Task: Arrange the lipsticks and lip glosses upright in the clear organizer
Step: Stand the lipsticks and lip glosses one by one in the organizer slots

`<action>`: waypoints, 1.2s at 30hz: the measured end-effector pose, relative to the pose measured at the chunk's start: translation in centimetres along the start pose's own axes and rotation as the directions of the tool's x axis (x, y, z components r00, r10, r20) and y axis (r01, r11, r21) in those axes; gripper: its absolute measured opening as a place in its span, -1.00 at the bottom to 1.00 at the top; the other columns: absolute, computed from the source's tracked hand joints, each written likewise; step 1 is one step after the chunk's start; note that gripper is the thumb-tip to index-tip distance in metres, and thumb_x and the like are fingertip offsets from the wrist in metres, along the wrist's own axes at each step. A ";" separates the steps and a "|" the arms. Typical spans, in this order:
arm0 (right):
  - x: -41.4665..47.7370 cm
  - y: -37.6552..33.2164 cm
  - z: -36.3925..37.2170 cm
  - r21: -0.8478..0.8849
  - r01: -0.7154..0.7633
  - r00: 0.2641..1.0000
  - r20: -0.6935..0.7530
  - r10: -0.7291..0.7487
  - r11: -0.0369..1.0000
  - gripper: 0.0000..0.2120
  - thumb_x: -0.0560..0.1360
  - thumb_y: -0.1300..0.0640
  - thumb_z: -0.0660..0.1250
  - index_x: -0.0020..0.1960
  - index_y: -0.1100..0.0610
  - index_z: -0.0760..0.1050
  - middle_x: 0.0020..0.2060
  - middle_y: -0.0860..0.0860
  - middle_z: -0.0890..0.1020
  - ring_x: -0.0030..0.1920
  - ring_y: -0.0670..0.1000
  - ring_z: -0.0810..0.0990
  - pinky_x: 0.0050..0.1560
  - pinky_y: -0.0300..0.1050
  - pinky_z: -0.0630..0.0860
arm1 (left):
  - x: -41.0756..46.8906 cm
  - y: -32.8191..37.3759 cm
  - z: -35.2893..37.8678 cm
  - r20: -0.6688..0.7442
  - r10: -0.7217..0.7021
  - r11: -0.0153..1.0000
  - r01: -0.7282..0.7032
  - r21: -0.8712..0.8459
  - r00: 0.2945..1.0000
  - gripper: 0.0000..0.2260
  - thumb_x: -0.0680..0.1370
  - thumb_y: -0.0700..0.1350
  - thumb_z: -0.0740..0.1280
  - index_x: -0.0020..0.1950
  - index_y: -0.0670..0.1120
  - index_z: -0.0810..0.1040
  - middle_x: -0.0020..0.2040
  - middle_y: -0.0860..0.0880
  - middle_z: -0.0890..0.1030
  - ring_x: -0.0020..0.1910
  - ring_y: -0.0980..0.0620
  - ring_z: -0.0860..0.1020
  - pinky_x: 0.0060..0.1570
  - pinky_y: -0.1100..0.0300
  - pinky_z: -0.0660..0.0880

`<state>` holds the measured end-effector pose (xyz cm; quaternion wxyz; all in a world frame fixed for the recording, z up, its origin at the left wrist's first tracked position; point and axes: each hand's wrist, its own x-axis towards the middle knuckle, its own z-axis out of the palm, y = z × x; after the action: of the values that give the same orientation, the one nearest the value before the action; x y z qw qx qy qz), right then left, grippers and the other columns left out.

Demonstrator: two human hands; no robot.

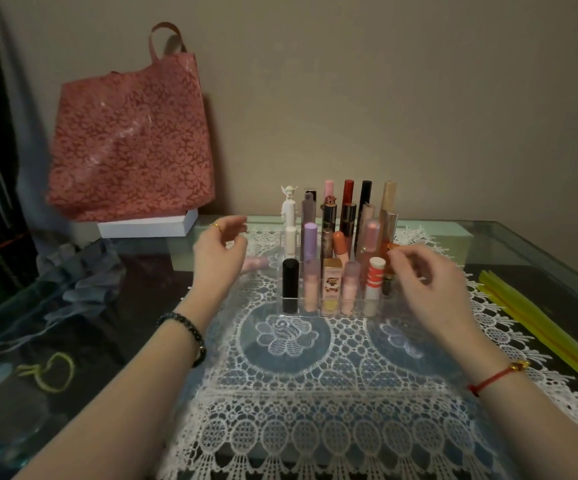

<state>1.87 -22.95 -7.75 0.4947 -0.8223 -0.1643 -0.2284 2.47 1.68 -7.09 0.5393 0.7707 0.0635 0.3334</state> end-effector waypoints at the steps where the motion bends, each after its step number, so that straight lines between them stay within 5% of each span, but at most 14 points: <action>1: 0.0 0.1 0.0 0.000 0.002 1.000 -0.007 -0.002 1.000 -0.95 0.51 0.12 0.21 -0.09 0.03 0.45 -0.25 -0.11 0.52 -0.25 -0.22 0.47 -0.33 -0.51 0.40 | 0.4 -1.1 -0.5 0.002 -0.022 0.998 0.022 0.067 1.000 -0.73 0.49 -0.31 0.18 0.15 -0.14 0.50 0.01 0.00 0.55 0.02 0.09 0.53 -0.25 0.53 0.41; 4: 0.0 0.3 0.0 -0.008 0.002 1.000 -0.028 -0.002 1.000 -0.90 0.52 0.09 0.18 -0.07 0.04 0.46 -0.22 -0.09 0.54 -0.20 -0.15 0.50 -0.32 -0.37 0.41 | 0.8 -3.6 -0.9 0.058 -0.121 0.973 0.107 0.204 0.991 -0.73 0.50 -0.25 0.22 0.20 -0.12 0.46 0.06 -0.01 0.52 -0.24 0.19 0.49 -0.39 0.49 0.42; 6: 0.0 0.2 -0.1 0.003 0.015 0.999 -0.039 -0.015 1.000 -0.86 0.52 0.10 0.16 -0.05 0.09 0.48 -0.22 -0.04 0.55 -0.20 -0.08 0.52 -0.29 -0.32 0.40 | 0.5 -4.5 -0.6 0.103 -0.217 0.958 0.192 0.213 0.971 -0.73 0.51 -0.18 0.25 0.21 -0.08 0.44 0.03 0.00 0.53 -0.34 0.14 0.49 -0.44 0.29 0.47; 11: 0.0 0.0 -0.1 0.037 0.012 0.998 -0.060 -0.009 0.999 -0.82 0.54 0.12 0.14 -0.02 0.13 0.50 -0.25 -0.05 0.55 -0.30 -0.13 0.47 -0.33 -0.36 0.33 | 0.6 -5.5 -0.3 0.205 -0.154 0.908 0.057 0.415 0.967 -0.70 0.51 -0.14 0.28 0.24 -0.12 0.44 -0.04 -0.06 0.56 -0.35 0.12 0.50 -0.52 0.37 0.36; 17: 0.0 0.3 -0.2 0.056 0.020 0.997 -0.076 -0.015 0.998 -0.83 0.54 0.14 0.14 -0.05 0.10 0.50 -0.28 -0.03 0.55 -0.35 -0.18 0.46 -0.39 -0.47 0.39 | 0.6 -5.7 -0.2 0.152 -0.180 0.947 0.129 0.295 0.972 -0.71 0.50 -0.17 0.31 0.21 -0.13 0.47 0.00 -0.09 0.55 -0.35 0.08 0.50 -0.54 0.36 0.36; 19: 0.0 0.2 -0.2 0.053 0.024 0.996 -0.085 -0.020 0.998 -0.83 0.54 0.14 0.14 -0.06 0.11 0.50 -0.29 -0.02 0.55 -0.37 -0.19 0.46 -0.39 -0.46 0.39 | 0.6 -5.4 -0.5 0.101 -0.166 0.966 0.141 0.218 0.981 -0.70 0.48 -0.16 0.33 0.21 -0.13 0.48 0.06 -0.08 0.57 -0.21 0.07 0.55 -0.37 0.31 0.49; 22: 0.0 0.0 -0.3 0.041 0.044 0.993 -0.112 -0.039 0.998 -0.85 0.54 0.14 0.15 -0.07 0.11 0.50 -0.29 0.01 0.55 -0.37 -0.22 0.47 -0.36 -0.46 0.40 | 0.6 -4.3 -0.8 0.038 -0.062 0.984 0.055 0.169 0.997 -0.69 0.50 -0.15 0.32 0.23 -0.15 0.48 0.12 -0.06 0.57 -0.01 0.08 0.52 -0.02 0.28 0.45; 27: 0.0 -0.9 -0.8 0.067 0.095 0.978 -0.190 -0.081 0.993 -0.91 0.51 0.19 0.23 -0.03 0.08 0.50 -0.23 0.06 0.58 -0.23 0.03 0.53 -0.28 -0.38 0.44 | -1.1 0.4 -0.6 -0.005 0.066 0.993 -0.066 -0.093 0.998 -0.71 0.51 -0.02 0.30 0.19 -0.07 0.53 0.00 0.05 0.63 -0.03 0.16 0.59 -0.07 0.41 0.48; 32: -0.3 -2.6 -1.2 0.200 0.151 0.984 -0.120 -0.129 0.968 -0.77 0.43 0.27 0.32 0.02 0.02 0.47 -0.17 -0.09 0.56 -0.20 -0.15 0.52 -0.19 -0.45 0.48 | -5.3 5.7 1.1 0.163 0.163 0.936 -0.100 -0.337 0.973 -0.85 0.47 -0.02 0.27 0.01 0.13 0.51 -0.14 0.18 0.64 -0.12 0.23 0.59 -0.15 0.42 0.49; 36: -0.5 -3.3 -1.2 0.362 0.139 0.988 0.005 -0.151 0.922 -0.65 0.38 0.34 0.35 0.04 -0.04 0.46 -0.09 -0.03 0.60 -0.09 -0.11 0.59 -0.10 -0.37 0.52 | -8.0 6.1 3.0 0.370 0.192 0.906 -0.019 -0.422 0.909 -0.82 0.48 -0.18 0.23 -0.01 0.06 0.51 -0.27 0.20 0.64 -0.26 0.27 0.58 -0.25 0.44 0.49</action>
<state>-0.40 -22.50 -5.10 0.6162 -0.7066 -0.2721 -0.2168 -3.58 -6.86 -5.88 0.6705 0.6949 -0.1628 0.2025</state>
